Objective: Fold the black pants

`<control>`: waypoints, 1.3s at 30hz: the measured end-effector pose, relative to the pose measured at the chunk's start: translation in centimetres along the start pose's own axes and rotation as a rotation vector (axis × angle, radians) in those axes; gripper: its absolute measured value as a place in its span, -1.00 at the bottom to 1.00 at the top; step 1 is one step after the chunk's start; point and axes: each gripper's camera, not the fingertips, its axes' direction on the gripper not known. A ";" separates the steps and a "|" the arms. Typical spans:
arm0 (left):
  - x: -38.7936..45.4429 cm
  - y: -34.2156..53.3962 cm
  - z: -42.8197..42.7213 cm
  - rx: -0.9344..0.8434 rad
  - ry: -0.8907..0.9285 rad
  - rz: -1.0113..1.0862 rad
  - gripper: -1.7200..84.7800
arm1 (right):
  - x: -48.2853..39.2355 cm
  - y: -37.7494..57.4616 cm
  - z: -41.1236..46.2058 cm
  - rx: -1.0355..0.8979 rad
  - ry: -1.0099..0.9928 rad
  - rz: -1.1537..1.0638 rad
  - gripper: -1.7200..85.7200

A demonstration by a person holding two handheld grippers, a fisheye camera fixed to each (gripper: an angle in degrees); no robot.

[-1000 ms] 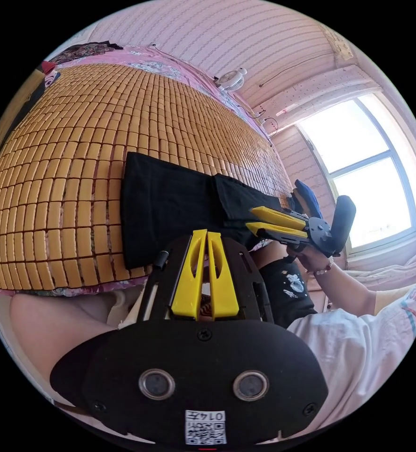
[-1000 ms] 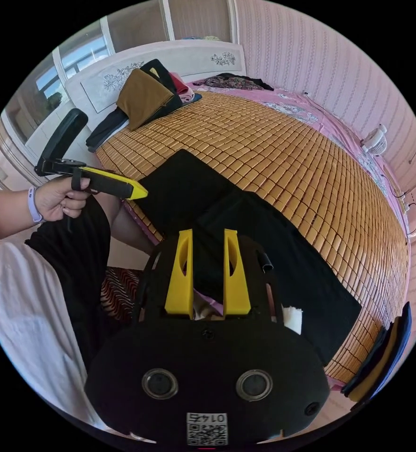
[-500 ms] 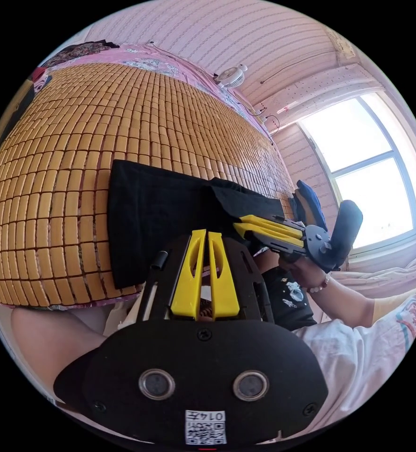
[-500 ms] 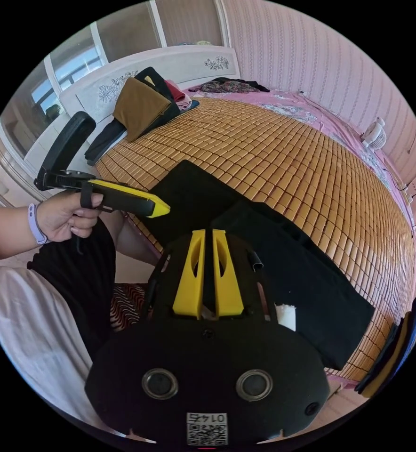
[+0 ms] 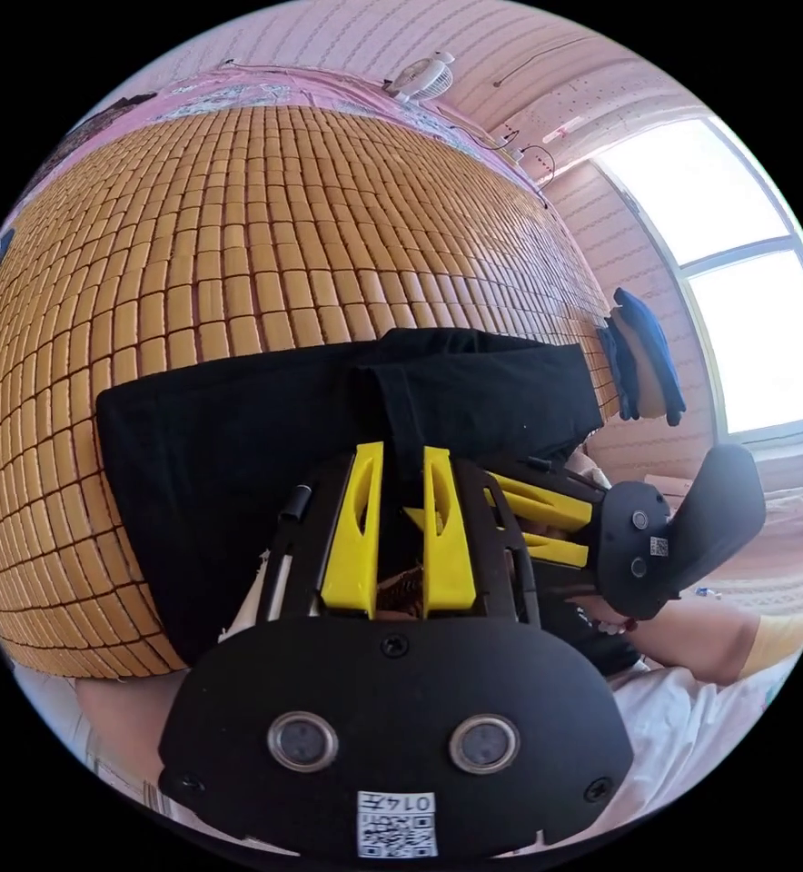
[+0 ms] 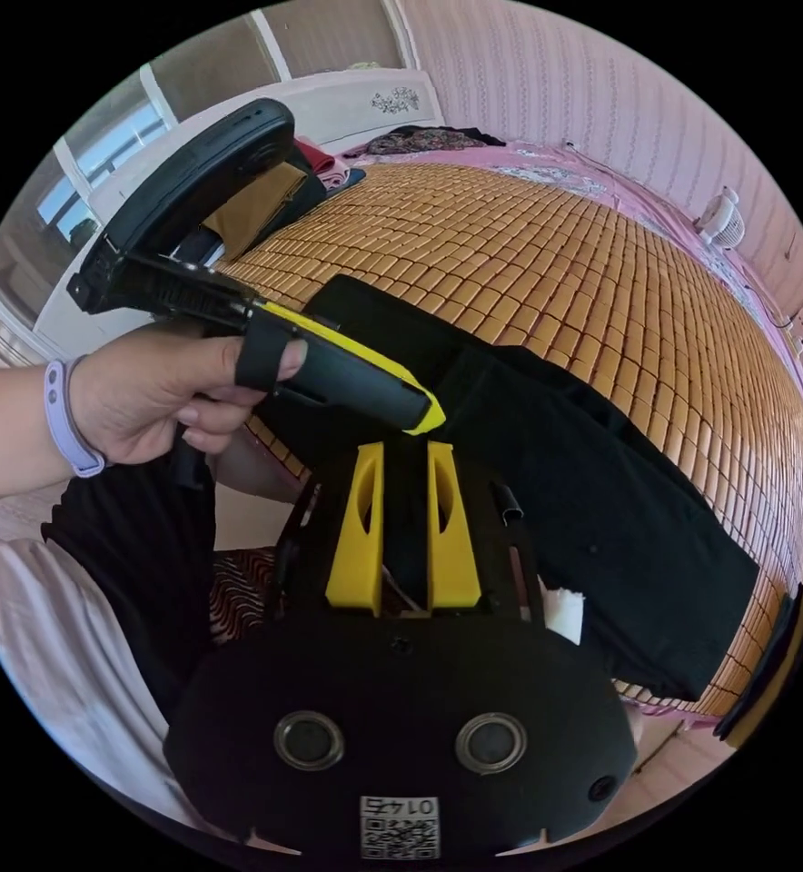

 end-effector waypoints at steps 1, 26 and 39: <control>0.3 0.1 0.1 0.003 -0.014 0.004 -0.80 | 0.2 0.0 0.0 0.003 -0.005 0.004 -0.80; 11.1 0.1 -13.8 0.308 0.011 0.331 -0.97 | 7.6 1.4 -15.4 0.348 -0.198 0.091 -0.91; -10.1 15.0 -14.5 0.309 -0.060 -0.421 -0.85 | -0.6 -3.5 -2.6 -0.056 -0.316 -0.104 -0.79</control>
